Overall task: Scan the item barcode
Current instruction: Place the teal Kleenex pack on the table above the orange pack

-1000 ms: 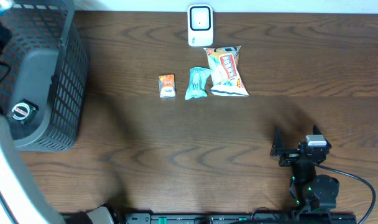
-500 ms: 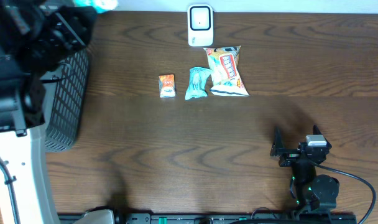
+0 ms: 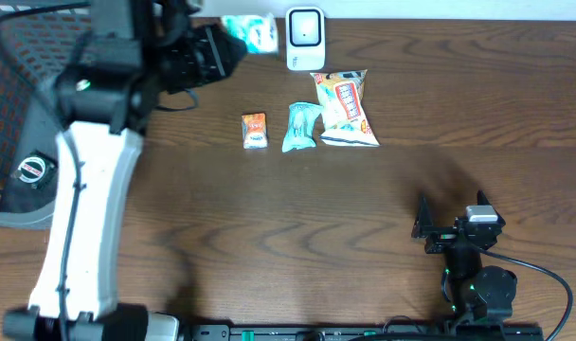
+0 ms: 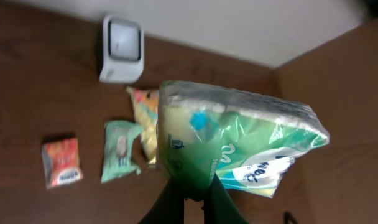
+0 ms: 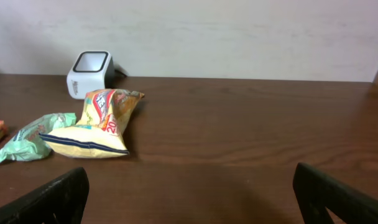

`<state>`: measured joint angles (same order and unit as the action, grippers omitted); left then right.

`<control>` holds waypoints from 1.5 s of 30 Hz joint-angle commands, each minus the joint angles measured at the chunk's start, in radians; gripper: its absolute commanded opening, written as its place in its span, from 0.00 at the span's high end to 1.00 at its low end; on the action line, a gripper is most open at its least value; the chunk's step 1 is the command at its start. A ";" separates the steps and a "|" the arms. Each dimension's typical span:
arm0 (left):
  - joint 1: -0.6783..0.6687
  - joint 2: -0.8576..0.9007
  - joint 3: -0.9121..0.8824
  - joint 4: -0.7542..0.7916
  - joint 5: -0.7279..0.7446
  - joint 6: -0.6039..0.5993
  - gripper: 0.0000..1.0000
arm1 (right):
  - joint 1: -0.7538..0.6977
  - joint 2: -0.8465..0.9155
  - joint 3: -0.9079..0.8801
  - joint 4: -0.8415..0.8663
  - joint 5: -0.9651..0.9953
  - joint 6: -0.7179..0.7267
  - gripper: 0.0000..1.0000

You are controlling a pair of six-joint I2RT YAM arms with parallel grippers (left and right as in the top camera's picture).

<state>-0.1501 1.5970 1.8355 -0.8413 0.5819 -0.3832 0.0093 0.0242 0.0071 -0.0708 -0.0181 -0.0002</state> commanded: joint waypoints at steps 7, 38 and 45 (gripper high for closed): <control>-0.066 0.153 0.009 -0.066 -0.392 0.031 0.93 | 0.000 -0.003 -0.002 -0.004 0.005 0.014 0.01; -0.087 0.588 0.007 0.077 -0.523 0.016 0.31 | 0.000 -0.003 -0.002 -0.004 0.005 0.014 0.01; -0.085 0.536 0.009 0.069 -0.523 0.016 0.27 | 0.000 -0.003 -0.002 -0.004 0.005 0.014 0.01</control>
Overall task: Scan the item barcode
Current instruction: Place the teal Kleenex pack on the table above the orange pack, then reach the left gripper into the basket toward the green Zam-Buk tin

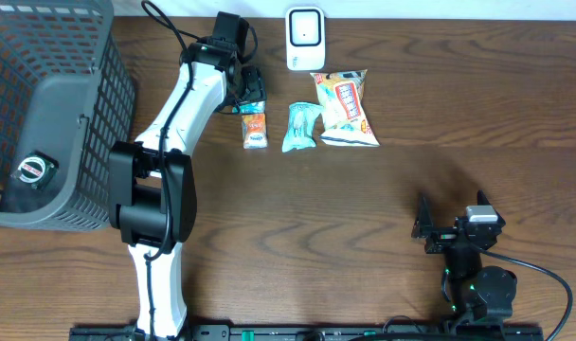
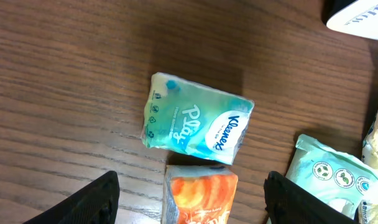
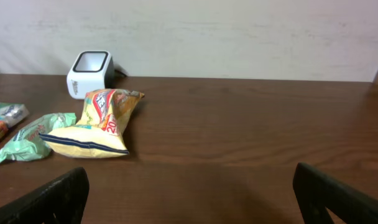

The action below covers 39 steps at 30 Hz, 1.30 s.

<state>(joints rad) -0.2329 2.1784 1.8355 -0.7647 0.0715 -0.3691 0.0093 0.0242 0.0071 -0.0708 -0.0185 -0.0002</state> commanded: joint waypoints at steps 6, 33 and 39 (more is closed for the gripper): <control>0.008 -0.257 0.010 -0.009 -0.013 0.065 0.27 | 0.000 -0.003 -0.002 -0.004 0.005 0.014 0.01; 0.185 -0.870 0.010 -0.011 -0.239 0.183 0.10 | 0.000 -0.003 -0.002 -0.004 0.005 0.014 0.01; 0.422 -0.878 0.010 -0.046 -0.249 0.094 0.10 | 0.000 -0.003 -0.002 -0.004 0.005 0.014 0.01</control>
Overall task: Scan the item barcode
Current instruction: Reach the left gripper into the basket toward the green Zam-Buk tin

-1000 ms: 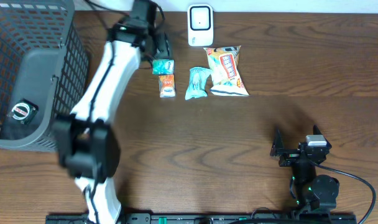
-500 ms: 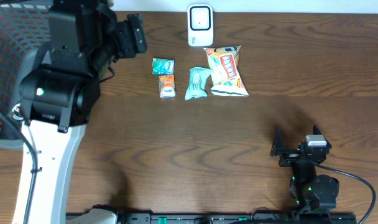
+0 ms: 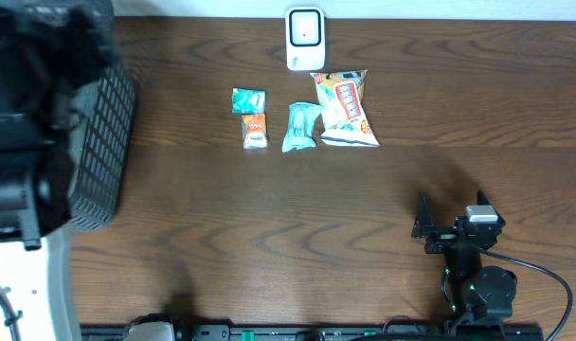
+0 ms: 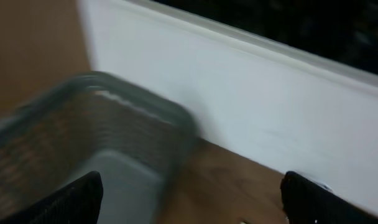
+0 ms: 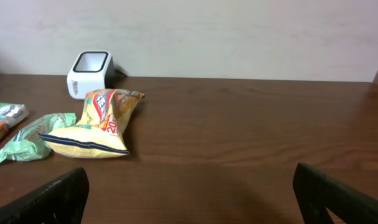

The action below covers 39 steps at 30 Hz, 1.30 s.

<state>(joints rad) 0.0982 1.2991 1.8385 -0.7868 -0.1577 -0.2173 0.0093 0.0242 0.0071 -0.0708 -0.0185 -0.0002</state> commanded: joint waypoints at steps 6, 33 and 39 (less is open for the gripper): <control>0.325 0.091 0.006 -0.133 -0.019 -0.252 0.07 | 0.000 -0.003 -0.002 -0.004 0.005 0.014 0.01; 0.512 0.734 0.004 -0.251 -0.090 -0.412 0.02 | 0.000 -0.003 -0.002 -0.004 0.005 0.014 0.01; 0.511 0.839 0.003 -0.248 -0.110 -0.347 0.02 | 0.000 -0.003 -0.002 -0.004 0.005 0.014 0.01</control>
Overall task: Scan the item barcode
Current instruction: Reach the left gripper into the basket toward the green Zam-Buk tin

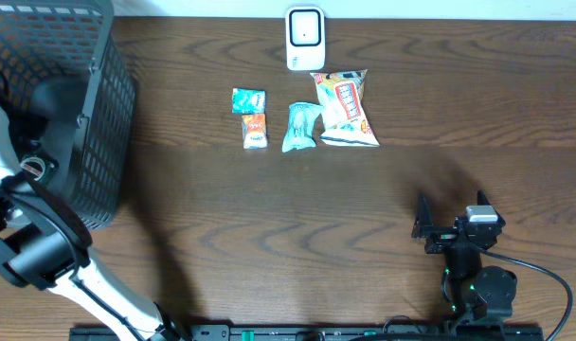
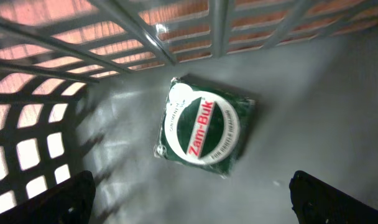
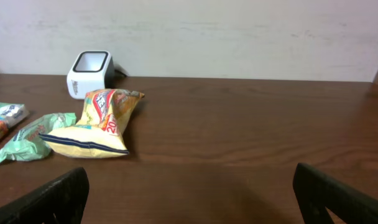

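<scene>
A round green and white Zam-Buk tin (image 2: 204, 126) lies on the grey floor of the mesh basket (image 1: 103, 114); the overhead view shows the tin (image 1: 32, 169) near the basket's front. My left gripper (image 2: 189, 208) hangs open inside the basket just above the tin, empty. The white scanner (image 1: 304, 38) stands at the table's far edge, screen up. My right gripper (image 3: 189, 199) rests open and empty at the front right, facing the scanner (image 3: 89, 73).
In front of the scanner lie a teal tissue pack (image 1: 248, 99), an orange packet (image 1: 255, 131), a green packet (image 1: 302, 126) and a yellow chips bag (image 1: 345, 106). The basket's wire walls (image 2: 145, 37) close in around the left gripper.
My left arm was raised by the basket's rim, its view blurred. Now its open gripper is down inside the basket, over the Zam-Buk tin. The right arm has not moved.
My left gripper first held the teal tissue pack up near the scanner. Then the pack lay on the table above the orange packet, with the gripper open over it. After that the arm was at the basket, and now it is inside, above the tin.
</scene>
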`<state>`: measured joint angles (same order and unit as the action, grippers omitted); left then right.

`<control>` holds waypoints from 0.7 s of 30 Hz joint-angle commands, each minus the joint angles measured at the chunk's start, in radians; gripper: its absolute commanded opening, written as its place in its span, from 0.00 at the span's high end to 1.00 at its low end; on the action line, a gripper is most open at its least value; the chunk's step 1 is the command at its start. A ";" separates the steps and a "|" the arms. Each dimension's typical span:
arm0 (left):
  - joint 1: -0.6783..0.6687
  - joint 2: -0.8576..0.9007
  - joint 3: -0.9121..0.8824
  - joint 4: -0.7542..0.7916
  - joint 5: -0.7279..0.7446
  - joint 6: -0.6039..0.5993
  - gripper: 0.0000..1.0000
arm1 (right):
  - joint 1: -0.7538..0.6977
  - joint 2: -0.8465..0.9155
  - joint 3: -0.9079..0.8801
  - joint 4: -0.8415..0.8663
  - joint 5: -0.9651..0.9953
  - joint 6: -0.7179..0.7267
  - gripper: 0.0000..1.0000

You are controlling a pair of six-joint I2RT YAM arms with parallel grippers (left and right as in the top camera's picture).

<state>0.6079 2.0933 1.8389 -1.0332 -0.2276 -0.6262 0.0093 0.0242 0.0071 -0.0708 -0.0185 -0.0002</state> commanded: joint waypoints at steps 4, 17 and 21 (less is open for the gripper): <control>0.002 0.117 0.002 0.030 -0.055 0.118 0.02 | 0.000 -0.003 -0.002 -0.004 0.005 0.014 0.01; 0.002 0.155 -0.052 0.156 -0.054 0.121 0.02 | 0.000 -0.003 -0.002 -0.004 0.005 0.014 0.01; 0.003 0.155 -0.065 0.156 -0.055 0.122 0.07 | 0.000 -0.003 -0.002 -0.004 0.005 0.014 0.01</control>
<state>0.6052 2.2337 1.7916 -0.8757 -0.2638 -0.5182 0.0093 0.0242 0.0071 -0.0708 -0.0185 -0.0002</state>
